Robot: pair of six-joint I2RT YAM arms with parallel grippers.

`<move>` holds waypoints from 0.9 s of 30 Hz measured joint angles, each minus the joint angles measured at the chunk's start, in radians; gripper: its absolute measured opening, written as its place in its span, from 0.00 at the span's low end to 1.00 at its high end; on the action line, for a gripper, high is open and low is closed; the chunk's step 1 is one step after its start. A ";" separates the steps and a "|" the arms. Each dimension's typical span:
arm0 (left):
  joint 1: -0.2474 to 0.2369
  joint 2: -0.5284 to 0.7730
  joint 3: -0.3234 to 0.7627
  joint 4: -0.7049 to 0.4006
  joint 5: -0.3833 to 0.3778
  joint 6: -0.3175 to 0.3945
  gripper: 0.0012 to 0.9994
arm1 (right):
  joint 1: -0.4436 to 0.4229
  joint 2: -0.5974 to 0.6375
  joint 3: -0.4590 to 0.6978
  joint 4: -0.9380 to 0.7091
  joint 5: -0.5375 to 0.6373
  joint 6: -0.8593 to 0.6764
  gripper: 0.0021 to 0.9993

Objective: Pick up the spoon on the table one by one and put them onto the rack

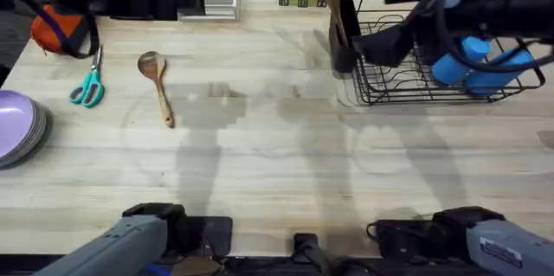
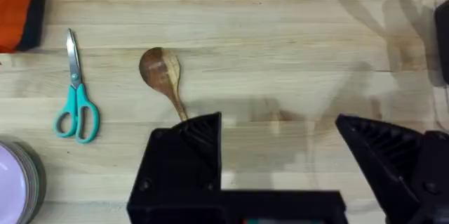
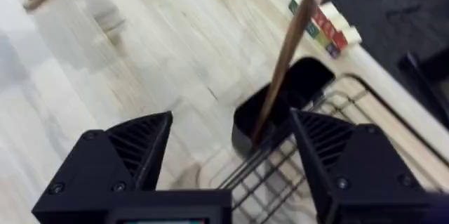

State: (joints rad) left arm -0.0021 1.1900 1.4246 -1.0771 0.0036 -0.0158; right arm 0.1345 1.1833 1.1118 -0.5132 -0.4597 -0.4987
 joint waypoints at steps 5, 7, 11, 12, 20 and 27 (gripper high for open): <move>0.000 0.000 0.000 0.000 -0.001 0.000 0.99 | 0.000 -0.092 0.000 -0.044 0.105 0.111 0.99; 0.000 0.000 0.000 0.000 -0.001 0.000 0.99 | 0.000 -0.133 0.000 -0.049 0.148 0.156 0.99; 0.000 0.000 0.000 0.000 -0.001 0.000 0.99 | 0.000 -0.218 0.000 -0.050 0.262 0.280 0.99; 0.000 0.000 0.000 0.000 -0.001 0.000 0.99 | 0.000 -0.237 0.000 -0.052 0.293 0.314 0.99; 0.000 0.000 0.000 -0.017 -0.055 0.000 0.99 | -0.001 -0.360 0.000 -0.148 0.537 0.506 0.99; 0.063 0.000 0.000 -0.049 -0.138 0.001 0.99 | -0.001 -0.365 0.000 -0.188 0.593 0.550 0.99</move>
State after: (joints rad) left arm 0.0605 1.1900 1.4246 -1.1262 -0.1345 -0.0151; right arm 0.1337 0.8185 1.1118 -0.7010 0.1329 0.0508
